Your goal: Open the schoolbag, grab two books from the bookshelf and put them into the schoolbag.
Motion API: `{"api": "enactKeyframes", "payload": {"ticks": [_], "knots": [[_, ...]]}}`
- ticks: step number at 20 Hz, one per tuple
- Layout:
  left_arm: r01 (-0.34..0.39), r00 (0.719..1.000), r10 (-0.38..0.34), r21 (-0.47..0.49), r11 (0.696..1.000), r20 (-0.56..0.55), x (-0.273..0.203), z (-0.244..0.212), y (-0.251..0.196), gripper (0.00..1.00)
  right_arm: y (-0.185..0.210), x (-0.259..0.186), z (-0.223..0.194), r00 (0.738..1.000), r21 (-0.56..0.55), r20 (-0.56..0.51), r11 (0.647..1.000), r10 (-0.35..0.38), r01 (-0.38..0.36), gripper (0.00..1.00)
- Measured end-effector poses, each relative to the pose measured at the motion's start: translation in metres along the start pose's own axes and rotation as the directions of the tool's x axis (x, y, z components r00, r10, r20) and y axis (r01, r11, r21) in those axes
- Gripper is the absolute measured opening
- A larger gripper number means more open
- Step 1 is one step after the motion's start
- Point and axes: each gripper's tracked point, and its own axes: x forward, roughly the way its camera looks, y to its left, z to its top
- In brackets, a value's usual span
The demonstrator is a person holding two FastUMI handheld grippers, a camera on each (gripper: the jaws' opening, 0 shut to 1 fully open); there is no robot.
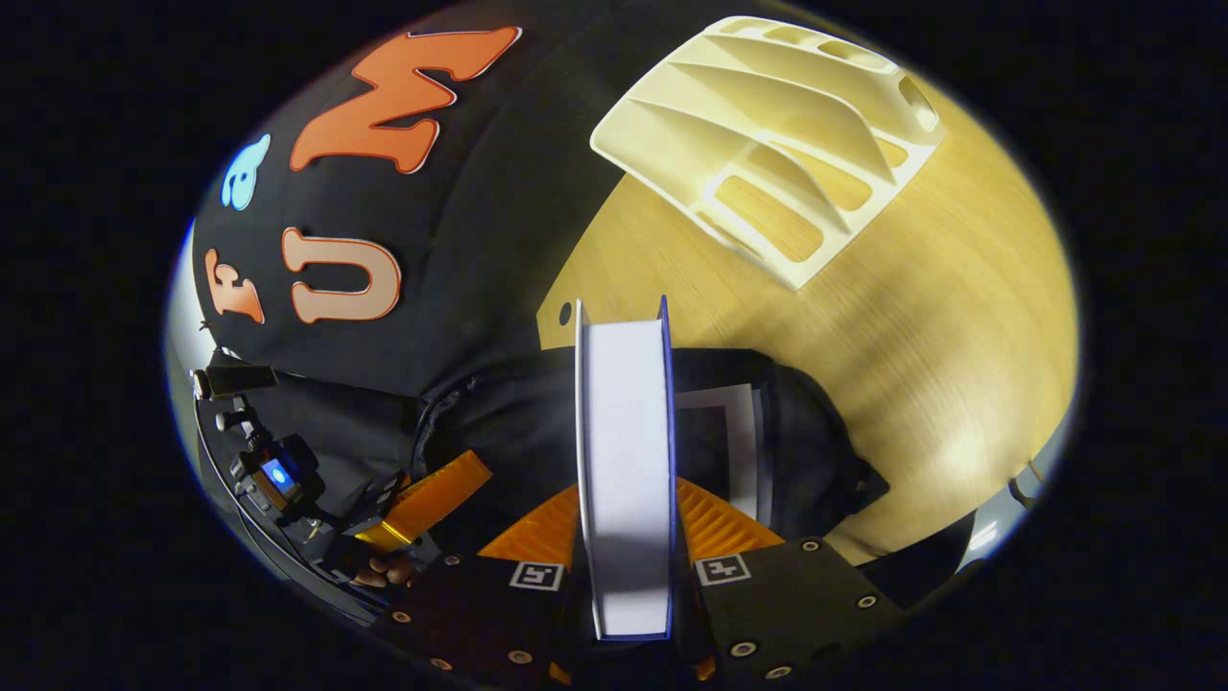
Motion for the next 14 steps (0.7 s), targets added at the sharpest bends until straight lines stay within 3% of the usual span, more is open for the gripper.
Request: {"api": "enactKeyframes", "payload": {"ticks": [9, 14], "knots": [[0.028, 0.999, -0.03, 0.062, 0.998, 0.023, 0.007, 0.017, -0.032, 0.05, 0.0, 0.067, -0.036, 0.995, 0.05, -0.051, 0.995, 0.083, -0.08, 0.36], [0.038, 0.999, -0.039, 0.054, 0.998, 0.022, 0.014, 0.015, -0.036, 0.05, 0.002, 0.097, -0.07, 0.983, -0.007, -0.181, 0.999, 0.033, -0.035, 0.42]]}}
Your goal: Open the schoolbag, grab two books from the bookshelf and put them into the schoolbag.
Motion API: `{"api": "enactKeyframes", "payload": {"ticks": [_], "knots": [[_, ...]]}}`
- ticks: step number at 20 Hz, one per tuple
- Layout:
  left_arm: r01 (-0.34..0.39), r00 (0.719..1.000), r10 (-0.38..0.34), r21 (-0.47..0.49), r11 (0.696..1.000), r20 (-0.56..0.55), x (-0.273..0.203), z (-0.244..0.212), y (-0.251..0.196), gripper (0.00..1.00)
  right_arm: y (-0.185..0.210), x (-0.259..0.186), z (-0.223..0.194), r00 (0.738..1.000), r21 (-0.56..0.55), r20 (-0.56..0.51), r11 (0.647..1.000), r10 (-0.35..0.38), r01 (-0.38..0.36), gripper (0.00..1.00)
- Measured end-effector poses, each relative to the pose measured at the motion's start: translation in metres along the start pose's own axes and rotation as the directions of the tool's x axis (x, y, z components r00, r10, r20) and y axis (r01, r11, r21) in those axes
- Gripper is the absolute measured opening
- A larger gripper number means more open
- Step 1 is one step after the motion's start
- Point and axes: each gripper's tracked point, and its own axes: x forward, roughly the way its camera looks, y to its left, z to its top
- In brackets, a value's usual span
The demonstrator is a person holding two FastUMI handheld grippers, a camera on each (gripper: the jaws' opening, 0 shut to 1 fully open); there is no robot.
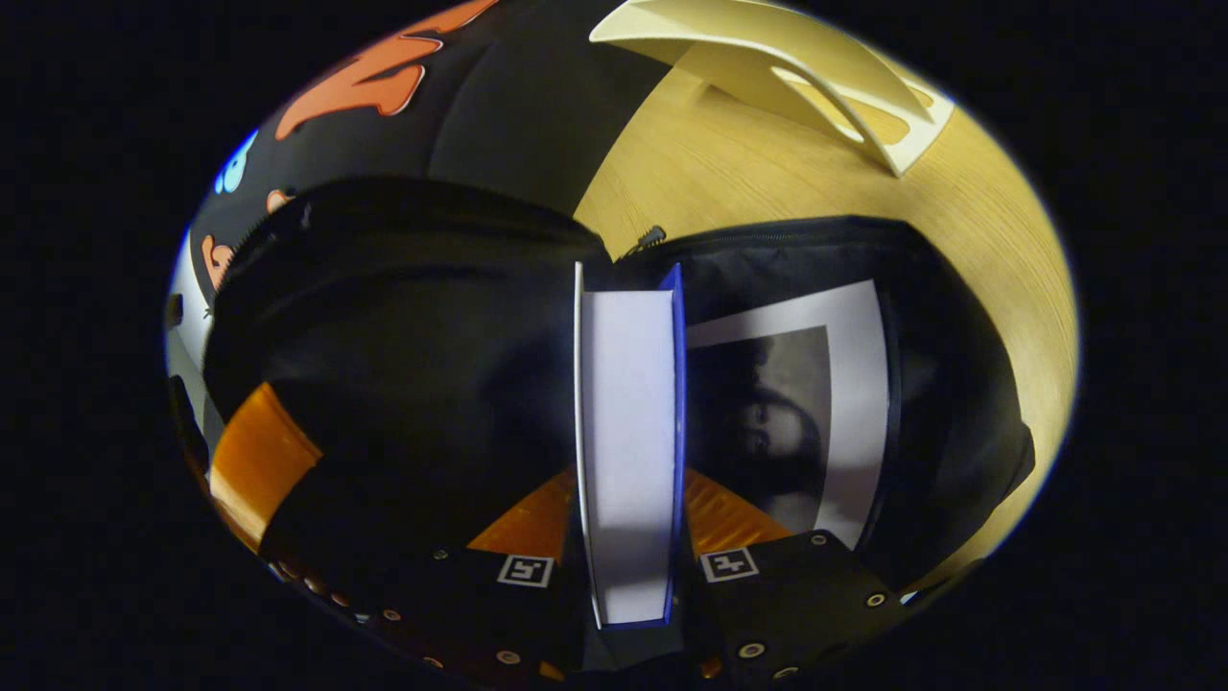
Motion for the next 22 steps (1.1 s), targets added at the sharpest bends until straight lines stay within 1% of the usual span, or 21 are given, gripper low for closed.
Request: {"api": "enactKeyframes", "payload": {"ticks": [2, 3, 4, 5, 6, 7, 8, 9, 10, 11, 12, 13, 15, 16, 17, 18, 20, 22], "knots": [[-0.004, 1.0, 0.005, -0.018, 1.0, 0.007, 0.001, -0.003, 0.003, 0.05, -0.007, -0.001, -0.001, 0.997, -0.053, -0.034, 0.996, -0.076, 0.074, 0.5], [-0.014, 1.0, 0.015, -0.032, 0.999, 0.007, 0.002, -0.003, 0.006, 0.05, -0.013, -0.004, -0.001, 0.992, -0.098, -0.041, 0.988, -0.121, 0.117, 0.58], [-0.031, 0.999, 0.031, -0.04, 0.999, 0.01, 0.003, -0.004, 0.01, 0.05, -0.021, -0.013, 0.002, 0.984, -0.15, -0.048, 0.975, -0.17, 0.161, 0.61], [-0.05, 0.999, 0.051, -0.039, 0.998, 0.011, 0.002, -0.006, 0.014, 0.05, -0.033, -0.02, -0.003, 0.976, -0.196, -0.075, 0.963, -0.204, 0.187, 0.47], [-0.061, 0.998, 0.062, -0.044, 0.997, 0.013, 0.003, -0.007, 0.014, 0.06, -0.037, -0.031, 0.001, 0.973, -0.225, -0.08, 0.955, -0.217, 0.195, 0.69], [-0.071, 0.997, 0.072, -0.045, 0.996, 0.014, 0.002, -0.01, 0.011, 0.08, -0.037, -0.043, 0.005, 0.975, -0.235, -0.067, 0.953, -0.212, 0.191, 0.8], [-0.069, 0.997, 0.069, -0.041, 0.997, 0.015, 0.003, -0.011, 0.006, 0.2, -0.037, -0.056, 0.014, 0.979, -0.232, -0.047, 0.956, -0.197, 0.181, 0.83], [-0.065, 0.998, 0.065, -0.039, 0.997, 0.016, 0.005, -0.015, 0.002, 0.32, -0.038, -0.069, 0.022, 0.981, -0.228, -0.024, 0.957, -0.191, 0.181, 0.89], [-0.068, 0.998, 0.068, -0.042, 0.997, 0.013, 0.01, -0.017, -0.003, 0.42, -0.041, -0.083, 0.032, 0.981, -0.231, 0.005, 0.955, -0.193, 0.189, 0.92], [-0.079, 0.997, 0.08, -0.05, 0.996, 0.006, 0.015, -0.019, -0.006, 0.45, -0.049, -0.096, 0.044, 0.978, -0.239, 0.034, 0.949, -0.206, 0.208, 0.96], [-0.093, 0.996, 0.094, -0.061, 0.994, 0.002, 0.019, -0.019, -0.012, 0.52, -0.056, -0.109, 0.054, 0.974, -0.252, 0.059, 0.941, -0.218, 0.226, 0.96], [-0.107, 0.994, 0.107, -0.076, 0.991, -0.005, 0.023, -0.021, -0.016, 0.56, -0.062, -0.124, 0.063, 0.97, -0.264, 0.079, 0.933, -0.231, 0.244, 0.97], [-0.128, 0.992, 0.129, -0.109, 0.986, -0.004, 0.029, -0.018, -0.03, 0.64, -0.073, -0.149, 0.077, 0.967, -0.288, 0.09, 0.924, -0.237, 0.253, 0.97], [-0.14, 0.99, 0.141, -0.133, 0.981, -0.001, 0.033, -0.014, -0.04, 0.72, -0.078, -0.162, 0.083, 0.967, -0.303, 0.089, 0.918, -0.238, 0.254, 0.97], [-0.154, 0.988, 0.156, -0.159, 0.975, 0.005, 0.037, -0.01, -0.049, 0.77, -0.083, -0.173, 0.089, 0.966, -0.313, 0.091, 0.914, -0.242, 0.259, 0.97], [-0.173, 0.984, 0.177, -0.183, 0.968, 0.008, 0.041, -0.006, -0.055, 0.89, -0.086, -0.186, 0.096, 0.966, -0.327, 0.095, 0.909, -0.239, 0.257, 0.97], [-0.216, 0.974, 0.225, -0.224, 0.95, 0.016, 0.047, 0.004, -0.07, 0.94, -0.091, -0.21, 0.115, 0.967, -0.361, 0.115, 0.897, -0.229, 0.255, 0.97], [-0.245, 0.964, 0.264, -0.272, 0.931, 0.035, 0.055, 0.015, -0.089, 0.94, -0.09, -0.233, 0.133, 0.967, -0.411, 0.142, 0.876, -0.213, 0.253, 0.98]]}}
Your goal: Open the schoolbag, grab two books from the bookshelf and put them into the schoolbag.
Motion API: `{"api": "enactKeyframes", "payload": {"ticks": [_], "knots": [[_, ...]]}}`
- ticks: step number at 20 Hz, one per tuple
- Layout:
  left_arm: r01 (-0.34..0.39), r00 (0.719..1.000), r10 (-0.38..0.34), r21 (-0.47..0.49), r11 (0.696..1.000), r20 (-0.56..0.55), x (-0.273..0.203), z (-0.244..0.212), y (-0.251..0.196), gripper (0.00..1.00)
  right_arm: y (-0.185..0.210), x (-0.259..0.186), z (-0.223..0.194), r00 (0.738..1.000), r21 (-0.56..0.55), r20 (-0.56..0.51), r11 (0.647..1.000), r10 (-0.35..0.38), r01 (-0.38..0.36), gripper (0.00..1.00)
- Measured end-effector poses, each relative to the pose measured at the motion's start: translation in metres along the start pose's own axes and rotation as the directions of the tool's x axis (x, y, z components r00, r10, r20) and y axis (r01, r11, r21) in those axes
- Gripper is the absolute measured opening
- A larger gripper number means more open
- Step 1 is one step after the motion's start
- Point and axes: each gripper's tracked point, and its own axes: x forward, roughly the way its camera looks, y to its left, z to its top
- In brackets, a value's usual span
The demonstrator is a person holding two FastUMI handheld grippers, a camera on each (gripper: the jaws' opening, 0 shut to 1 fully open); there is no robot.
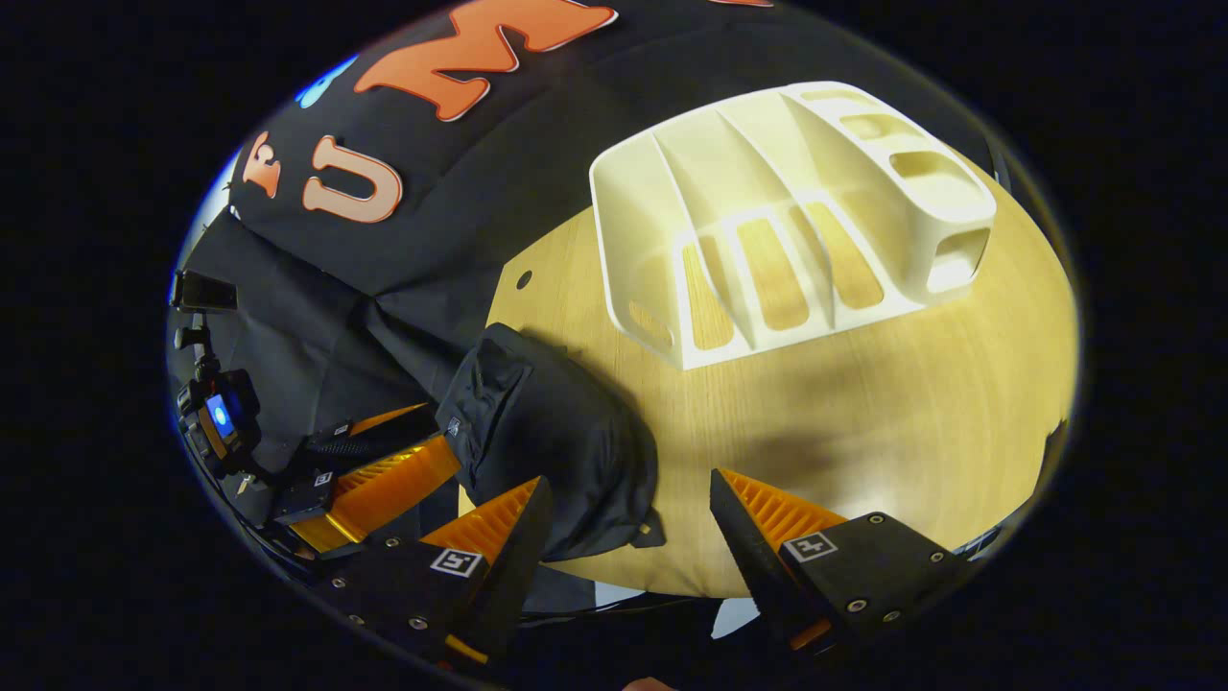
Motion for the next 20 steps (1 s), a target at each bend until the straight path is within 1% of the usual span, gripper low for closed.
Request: {"api": "enactKeyframes", "payload": {"ticks": [3, 5, 7, 10, 11, 12, 14, 15, 16, 17, 18, 20], "knots": [[-0.051, 0.996, 0.055, -0.052, 0.997, 0.071, 0.005, 0.021, -0.036, 0.95, -0.03, -0.034, 0.029, 0.997, -0.093, 0.075, 0.995, -0.03, 0.037, 0.97], [-0.084, 0.988, 0.093, -0.073, 0.994, 0.124, 0.003, 0.032, -0.057, 0.97, -0.045, -0.059, 0.053, 0.988, -0.15, 0.147, 0.986, -0.048, 0.07, 0.97], [-0.108, 0.975, 0.123, -0.089, 0.99, 0.185, 0.001, 0.051, -0.081, 0.97, -0.052, -0.084, 0.076, 0.974, -0.206, 0.221, 0.974, -0.052, 0.098, 0.98], [-0.142, 0.942, 0.167, -0.107, 0.984, 0.291, -0.011, 0.078, -0.109, 0.96, -0.055, -0.121, 0.11, 0.939, -0.269, 0.34, 0.952, -0.051, 0.149, 0.98], [-0.152, 0.927, 0.179, -0.107, 0.983, 0.331, -0.017, 0.088, -0.117, 0.97, -0.056, -0.135, 0.122, 0.921, -0.286, 0.387, 0.944, -0.045, 0.166, 0.98], [-0.161, 0.908, 0.19, -0.107, 0.981, 0.372, -0.026, 0.097, -0.125, 0.96, -0.055, -0.149, 0.136, 0.897, -0.297, 0.441, 0.935, -0.045, 0.193, 0.97], [-0.179, 0.862, 0.21, -0.11, 0.978, 0.462, -0.043, 0.123, -0.138, 0.96, -0.055, -0.179, 0.156, 0.835, -0.308, 0.548, 0.92, -0.037, 0.243, 0.97], [-0.186, 0.839, 0.219, -0.116, 0.976, 0.498, -0.051, 0.13, -0.141, 0.96, -0.058, -0.193, 0.163, 0.811, -0.307, 0.584, 0.916, -0.035, 0.26, 0.97], [-0.191, 0.819, 0.224, -0.117, 0.974, 0.528, -0.055, 0.135, -0.144, 0.96, -0.059, -0.203, 0.168, 0.791, -0.304, 0.611, 0.913, -0.033, 0.273, 0.97], [-0.212, 0.789, 0.24, -0.117, 0.97, 0.565, -0.06, 0.138, -0.141, 0.96, -0.06, -0.205, 0.17, 0.785, -0.314, 0.619, 0.905, -0.036, 0.289, 0.97], [-0.23, 0.757, 0.251, -0.114, 0.967, 0.603, -0.069, 0.143, -0.141, 0.96, -0.061, -0.208, 0.171, 0.769, -0.317, 0.637, 0.896, -0.042, 0.311, 0.97], [-0.241, 0.722, 0.262, -0.122, 0.963, 0.641, -0.079, 0.146, -0.148, 0.95, -0.06, -0.216, 0.18, 0.73, -0.317, 0.682, 0.88, -0.047, 0.353, 0.97]]}}
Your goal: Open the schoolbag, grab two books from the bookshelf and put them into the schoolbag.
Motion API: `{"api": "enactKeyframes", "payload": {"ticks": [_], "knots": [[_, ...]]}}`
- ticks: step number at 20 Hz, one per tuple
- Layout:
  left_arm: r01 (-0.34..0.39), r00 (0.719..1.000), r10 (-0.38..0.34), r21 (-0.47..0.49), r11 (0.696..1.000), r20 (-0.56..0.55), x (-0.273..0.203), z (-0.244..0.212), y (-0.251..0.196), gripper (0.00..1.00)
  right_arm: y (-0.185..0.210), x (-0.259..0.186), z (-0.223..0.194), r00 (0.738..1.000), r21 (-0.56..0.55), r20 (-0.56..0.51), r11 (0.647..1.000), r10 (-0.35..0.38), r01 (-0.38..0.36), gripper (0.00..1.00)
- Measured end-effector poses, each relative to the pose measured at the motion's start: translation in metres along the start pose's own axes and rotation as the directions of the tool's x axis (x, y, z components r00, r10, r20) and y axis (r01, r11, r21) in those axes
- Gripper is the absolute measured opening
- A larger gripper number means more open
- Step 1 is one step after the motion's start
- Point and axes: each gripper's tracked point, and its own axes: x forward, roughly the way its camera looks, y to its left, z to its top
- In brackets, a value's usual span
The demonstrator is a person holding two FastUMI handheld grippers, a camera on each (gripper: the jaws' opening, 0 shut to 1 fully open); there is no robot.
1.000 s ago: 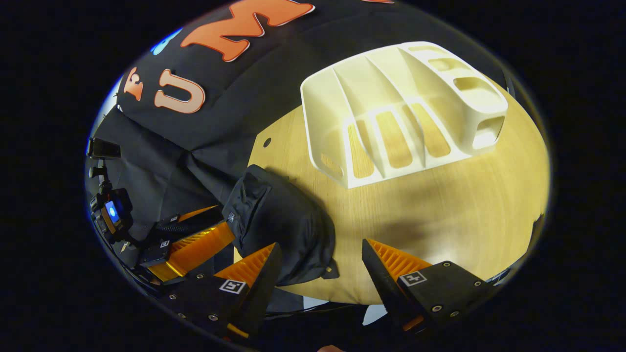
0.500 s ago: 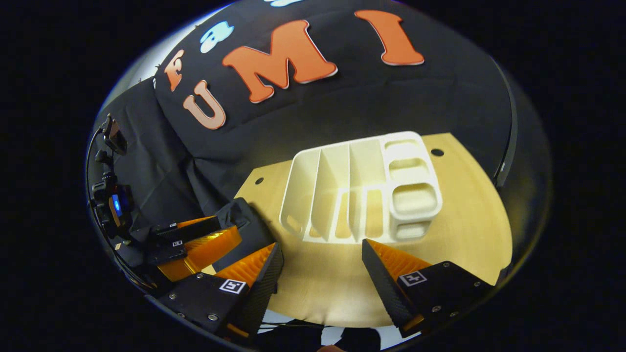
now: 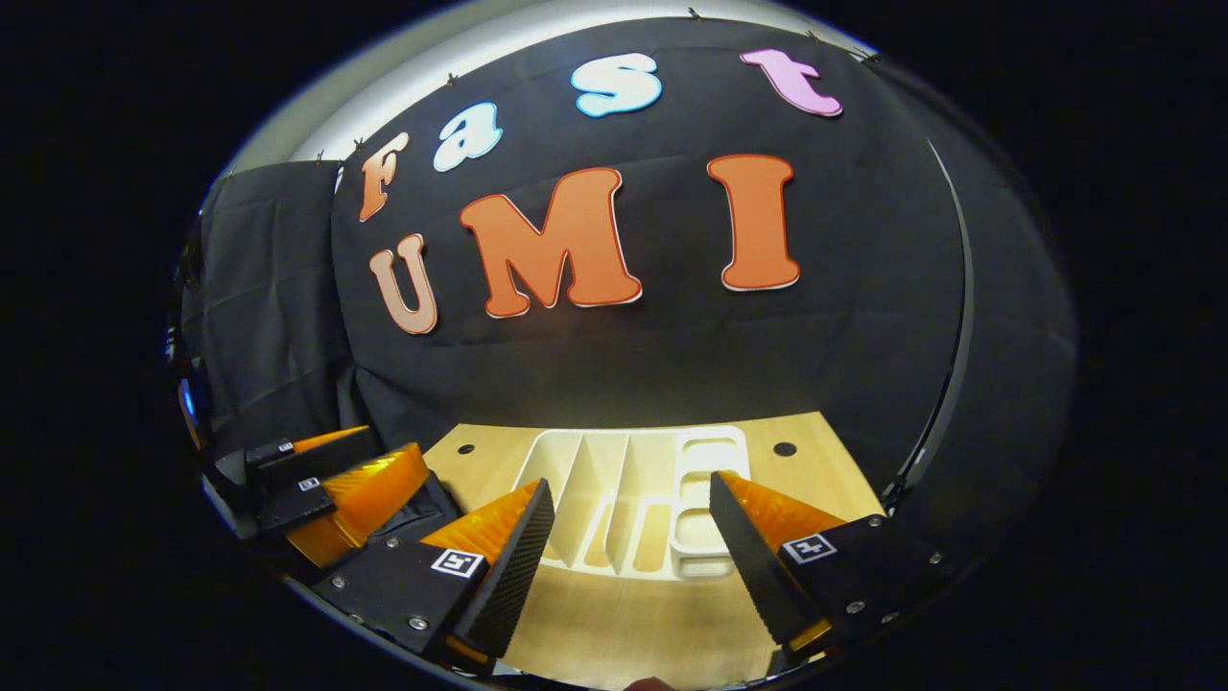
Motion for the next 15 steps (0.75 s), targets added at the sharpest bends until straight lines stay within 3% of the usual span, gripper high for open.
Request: {"api": "enactKeyframes", "payload": {"ticks": [5, 6, 9, 12, 15], "knots": [[-0.045, 0.99, 0.054, -0.069, 0.997, 0.132, -0.008, 0.02, 0.004, 0.95, -0.014, -0.014, 0.016, 0.988, -0.055, 0.139, 0.995, -0.069, 0.077, 0.97], [-0.062, 0.987, 0.072, -0.072, 0.995, 0.145, -0.011, 0.02, 0.005, 0.92, -0.016, -0.017, 0.016, 0.985, -0.053, 0.156, 0.995, -0.075, 0.084, 0.97], [-0.062, 0.966, 0.078, -0.073, 0.995, 0.247, -0.024, 0.027, 0.004, 0.95, -0.015, -0.02, 0.013, 0.982, -0.039, 0.177, 0.996, -0.068, 0.076, 0.97], [-0.049, 0.928, 0.05, -0.01, 0.999, 0.368, -0.048, 0.046, -0.007, 0.91, -0.02, -0.02, 0.01, 0.977, -0.052, 0.193, 0.994, -0.088, 0.1, 0.97], [-0.072, 0.93, 0.056, 0.029, 0.997, 0.363, -0.043, 0.04, -0.014, 0.92, -0.014, -0.02, 0.012, 0.974, -0.041, 0.213, 0.996, -0.075, 0.085, 0.97]]}}
